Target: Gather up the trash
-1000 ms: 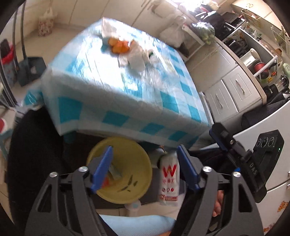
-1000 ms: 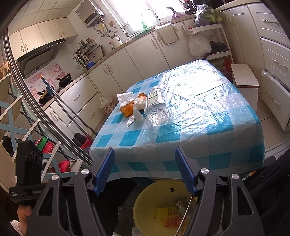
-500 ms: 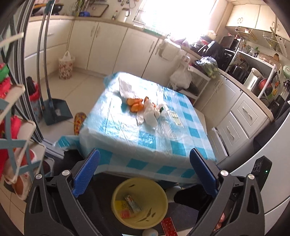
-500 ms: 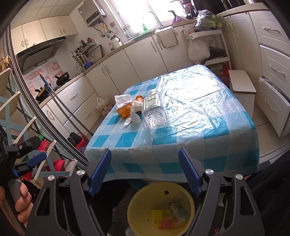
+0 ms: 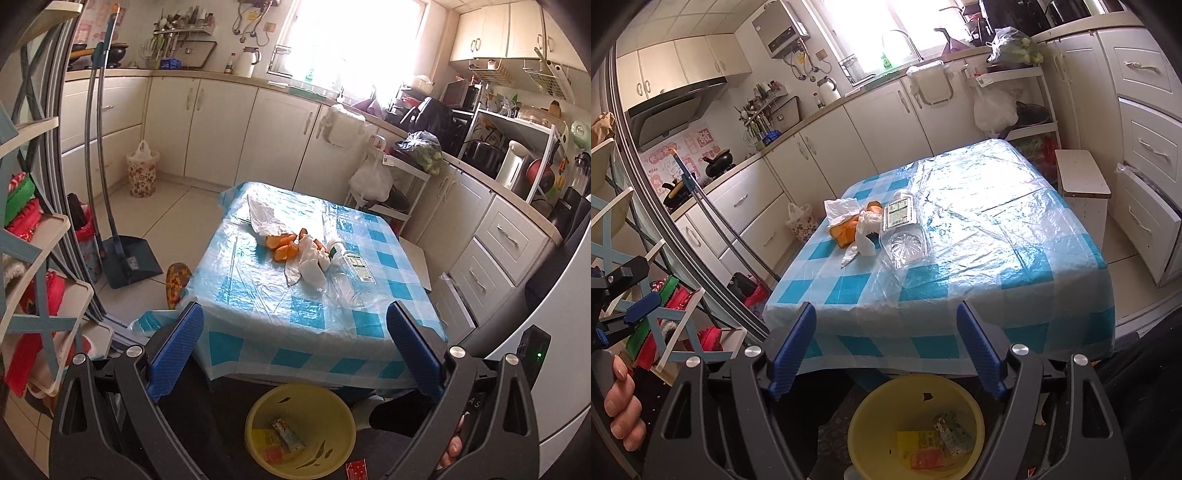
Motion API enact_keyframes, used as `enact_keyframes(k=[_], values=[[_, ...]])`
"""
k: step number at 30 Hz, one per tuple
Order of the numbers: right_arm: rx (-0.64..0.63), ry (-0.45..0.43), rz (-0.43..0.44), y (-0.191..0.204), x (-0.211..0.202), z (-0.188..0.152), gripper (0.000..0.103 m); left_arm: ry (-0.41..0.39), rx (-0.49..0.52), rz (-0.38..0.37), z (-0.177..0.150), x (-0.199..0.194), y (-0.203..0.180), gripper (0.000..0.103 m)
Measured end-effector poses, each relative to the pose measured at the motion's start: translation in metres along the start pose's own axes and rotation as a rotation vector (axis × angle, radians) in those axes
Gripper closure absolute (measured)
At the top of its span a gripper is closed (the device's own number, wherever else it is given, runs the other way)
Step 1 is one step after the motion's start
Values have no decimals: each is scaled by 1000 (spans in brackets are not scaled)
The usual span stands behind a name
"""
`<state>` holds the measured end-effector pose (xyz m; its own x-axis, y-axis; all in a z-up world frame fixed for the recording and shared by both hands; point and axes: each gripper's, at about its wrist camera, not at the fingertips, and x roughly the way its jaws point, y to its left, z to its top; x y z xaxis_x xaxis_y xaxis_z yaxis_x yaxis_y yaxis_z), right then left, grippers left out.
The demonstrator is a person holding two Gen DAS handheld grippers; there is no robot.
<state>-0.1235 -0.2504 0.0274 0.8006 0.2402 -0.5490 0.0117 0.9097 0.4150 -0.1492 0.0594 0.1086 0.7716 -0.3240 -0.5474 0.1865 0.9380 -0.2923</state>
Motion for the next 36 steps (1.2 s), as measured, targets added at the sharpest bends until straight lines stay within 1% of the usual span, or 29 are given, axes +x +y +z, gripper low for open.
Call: enact_keyframes(k=[5, 9, 36], values=[[-11, -11, -5, 2, -2, 0, 27, -32, 21, 32, 4, -8, -1, 7], [-17, -20, -9, 3, -4, 1, 27, -32, 22, 43, 5, -9, 0, 7], [-26, -42, -14, 2, -8, 4, 25, -27, 18, 51, 8, -9, 8, 7]])
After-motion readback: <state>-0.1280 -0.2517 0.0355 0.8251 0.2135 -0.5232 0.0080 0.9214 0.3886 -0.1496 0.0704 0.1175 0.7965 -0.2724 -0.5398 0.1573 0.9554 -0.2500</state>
